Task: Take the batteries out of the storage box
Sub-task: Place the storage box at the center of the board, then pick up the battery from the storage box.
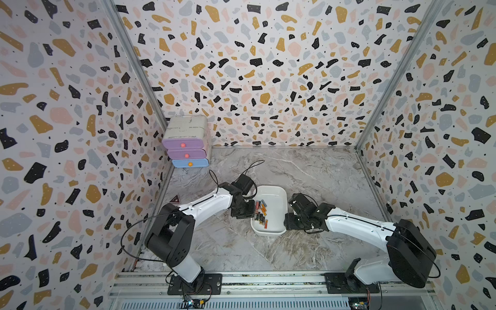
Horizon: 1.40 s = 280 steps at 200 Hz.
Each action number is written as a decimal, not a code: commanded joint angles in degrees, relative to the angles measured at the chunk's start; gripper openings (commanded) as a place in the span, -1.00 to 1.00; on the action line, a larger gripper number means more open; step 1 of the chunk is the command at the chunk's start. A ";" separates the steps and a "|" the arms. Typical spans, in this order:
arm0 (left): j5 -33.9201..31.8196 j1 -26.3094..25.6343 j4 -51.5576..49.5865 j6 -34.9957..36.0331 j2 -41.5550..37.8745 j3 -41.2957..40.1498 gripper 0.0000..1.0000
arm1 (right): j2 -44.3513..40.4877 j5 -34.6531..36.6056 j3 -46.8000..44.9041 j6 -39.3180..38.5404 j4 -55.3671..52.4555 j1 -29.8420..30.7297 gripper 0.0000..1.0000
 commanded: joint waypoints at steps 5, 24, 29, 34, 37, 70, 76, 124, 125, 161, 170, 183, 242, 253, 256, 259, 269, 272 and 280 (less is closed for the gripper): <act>-3.41 0.58 -4.56 -0.61 -5.84 2.44 -0.22 | -3.27 4.86 5.07 -7.38 -12.28 -0.20 0.24; -2.36 0.59 -4.38 -1.51 -9.76 3.09 -0.05 | -4.76 6.37 9.41 -11.59 -17.49 -0.32 0.31; -1.76 0.52 -4.14 -1.79 -10.62 3.23 -0.07 | -4.88 6.38 10.84 -12.46 -19.28 -0.32 0.31; -1.17 0.58 -3.85 -2.08 -11.35 3.34 -0.06 | -4.94 5.98 12.13 -13.41 -20.55 -0.32 0.31; -0.95 0.59 -3.62 -2.08 -11.74 3.36 -0.06 | -4.94 5.50 12.83 -14.02 -21.09 -0.32 0.31; -1.85 2.42 -2.78 -0.99 -15.78 1.24 -0.06 | -2.36 -4.30 18.28 -19.65 -21.21 -0.32 0.24; -1.90 3.55 -1.65 -0.69 -17.08 -0.20 -0.07 | -0.41 -7.28 19.99 -20.88 -20.93 -0.32 0.22; -5.00 11.18 1.20 2.40 -29.82 -8.15 0.10 | 15.21 -9.20 34.18 -26.91 -24.05 -0.14 0.01; -5.06 11.25 1.19 2.49 -30.03 -8.24 0.11 | 15.61 -9.06 34.50 -27.03 -24.32 -0.14 0.01; -5.09 11.90 0.73 3.92 -32.67 -11.98 0.12 | 26.07 -7.11 41.21 -29.22 -25.79 0.90 -0.08; -5.06 11.88 1.25 3.99 -32.79 -13.42 0.12 | 28.03 -6.12 42.38 -29.41 -25.12 1.00 -0.10; -4.65 11.84 2.26 3.78 -32.71 -15.48 0.12 | 30.76 -3.83 44.74 -29.82 -24.76 1.00 -0.12; -4.24 11.91 4.05 3.36 -33.13 -19.30 0.11 | 41.21 0.19 54.23 -31.31 -24.27 1.00 -0.17; -4.79 11.89 3.67 3.71 -33.25 -19.31 0.11 | 42.08 0.94 54.85 -31.20 -23.99 1.00 -0.18; -4.90 11.92 3.58 3.79 -33.31 -19.35 0.11 | 42.22 1.05 54.90 -31.13 -23.71 1.00 -0.18; -4.99 11.90 3.56 3.81 -33.37 -19.37 0.11 | 42.47 1.02 54.94 -31.16 -23.48 1.00 -0.18; -5.11 11.89 3.42 3.89 -33.41 -19.66 0.11 | 43.18 0.90 55.45 -31.15 -23.08 1.00 -0.21; -5.07 11.86 3.47 3.92 -33.41 -19.73 0.11 | 43.42 0.85 55.60 -31.17 -22.94 1.00 -0.22; -5.09 11.93 3.65 3.83 -33.40 -20.07 0.11 | 44.09 0.74 56.19 -31.10 -22.93 1.00 -0.24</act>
